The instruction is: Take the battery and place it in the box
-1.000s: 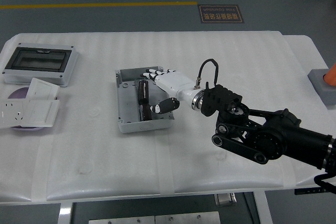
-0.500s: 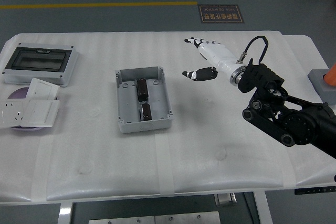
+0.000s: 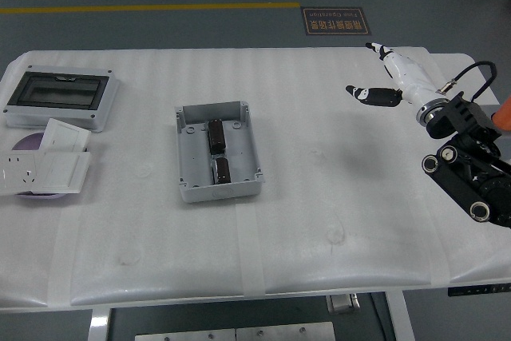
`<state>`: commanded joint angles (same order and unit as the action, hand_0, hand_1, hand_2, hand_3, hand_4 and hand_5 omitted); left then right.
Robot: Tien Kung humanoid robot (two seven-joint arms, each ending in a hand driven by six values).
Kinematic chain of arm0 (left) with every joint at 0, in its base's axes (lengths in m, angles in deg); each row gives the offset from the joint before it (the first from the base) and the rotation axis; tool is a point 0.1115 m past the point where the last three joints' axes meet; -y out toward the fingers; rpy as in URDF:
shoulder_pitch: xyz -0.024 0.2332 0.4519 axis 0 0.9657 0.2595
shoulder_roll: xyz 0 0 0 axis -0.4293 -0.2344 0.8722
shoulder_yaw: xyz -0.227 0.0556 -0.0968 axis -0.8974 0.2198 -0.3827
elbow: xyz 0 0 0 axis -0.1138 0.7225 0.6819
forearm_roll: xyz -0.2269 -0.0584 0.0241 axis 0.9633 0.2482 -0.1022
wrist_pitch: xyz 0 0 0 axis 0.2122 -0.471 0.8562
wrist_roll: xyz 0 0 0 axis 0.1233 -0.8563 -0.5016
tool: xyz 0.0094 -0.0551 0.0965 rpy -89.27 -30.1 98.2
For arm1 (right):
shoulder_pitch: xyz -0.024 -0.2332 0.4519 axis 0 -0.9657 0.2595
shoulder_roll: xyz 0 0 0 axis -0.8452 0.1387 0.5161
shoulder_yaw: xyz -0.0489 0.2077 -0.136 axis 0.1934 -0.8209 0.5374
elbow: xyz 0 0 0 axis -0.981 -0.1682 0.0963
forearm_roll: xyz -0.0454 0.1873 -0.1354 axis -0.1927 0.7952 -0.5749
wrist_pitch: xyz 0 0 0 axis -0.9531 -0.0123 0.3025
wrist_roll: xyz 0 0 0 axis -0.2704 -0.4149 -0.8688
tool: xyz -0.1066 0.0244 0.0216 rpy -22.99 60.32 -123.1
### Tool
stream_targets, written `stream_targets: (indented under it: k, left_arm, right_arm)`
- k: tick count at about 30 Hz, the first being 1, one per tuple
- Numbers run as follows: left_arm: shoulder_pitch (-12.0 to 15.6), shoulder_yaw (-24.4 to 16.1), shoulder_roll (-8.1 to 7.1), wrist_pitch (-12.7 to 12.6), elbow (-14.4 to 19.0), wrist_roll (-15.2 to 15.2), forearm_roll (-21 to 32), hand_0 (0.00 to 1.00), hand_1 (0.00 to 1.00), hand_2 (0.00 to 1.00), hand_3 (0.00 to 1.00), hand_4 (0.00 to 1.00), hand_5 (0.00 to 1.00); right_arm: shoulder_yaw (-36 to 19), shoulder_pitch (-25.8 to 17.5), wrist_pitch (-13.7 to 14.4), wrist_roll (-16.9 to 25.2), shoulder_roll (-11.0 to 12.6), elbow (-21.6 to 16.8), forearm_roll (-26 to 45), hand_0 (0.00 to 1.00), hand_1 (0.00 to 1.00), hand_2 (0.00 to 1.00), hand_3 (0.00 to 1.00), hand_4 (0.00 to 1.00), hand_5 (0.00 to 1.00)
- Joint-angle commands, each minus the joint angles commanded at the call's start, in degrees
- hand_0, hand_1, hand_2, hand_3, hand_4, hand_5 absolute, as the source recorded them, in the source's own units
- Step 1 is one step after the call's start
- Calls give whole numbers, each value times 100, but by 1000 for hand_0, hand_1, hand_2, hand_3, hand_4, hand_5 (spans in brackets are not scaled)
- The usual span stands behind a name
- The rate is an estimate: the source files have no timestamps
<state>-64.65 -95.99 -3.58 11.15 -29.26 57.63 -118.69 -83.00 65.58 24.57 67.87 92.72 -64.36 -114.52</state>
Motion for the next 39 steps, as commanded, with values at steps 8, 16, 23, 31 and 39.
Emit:
stream_targets:
  k: [8, 16, 23, 31, 39]
  left_arm:
    - [72, -89, -52, -2, 0, -16, -80, 667, 666, 483, 524, 427, 406]
    - [169, -236, 33, -41, 0, -12, -214, 667, 666, 483, 524, 429, 400]
    - [234, -288, 102, -56, 0, -8, -272, 668, 666, 490, 528, 430, 394]
    - [248, -318, 44, -48, 0, 4, -336, 668, 666, 513, 531, 430, 394]
    - [190, -238, -17, -48, 0, 47, -357, 670, 667, 537, 535, 429, 393]
  right_arm:
    - [-296, -248, 25, 28, -38, -82, -21, 918, 873, 929, 929, 838, 442]
    - [-530, -545, 24, 28, -24, -175, -21, 917, 870, 927, 927, 836, 443]
    - [-829, -658, 144, 9, -66, -216, -50, 915, 867, 926, 927, 833, 443]
    - [-1326, -795, 245, 93, 47, -429, 7, 911, 859, 925, 926, 827, 447]
    - [-1787, -1063, 262, 75, 243, -952, -88, 897, 856, 920, 913, 808, 424]
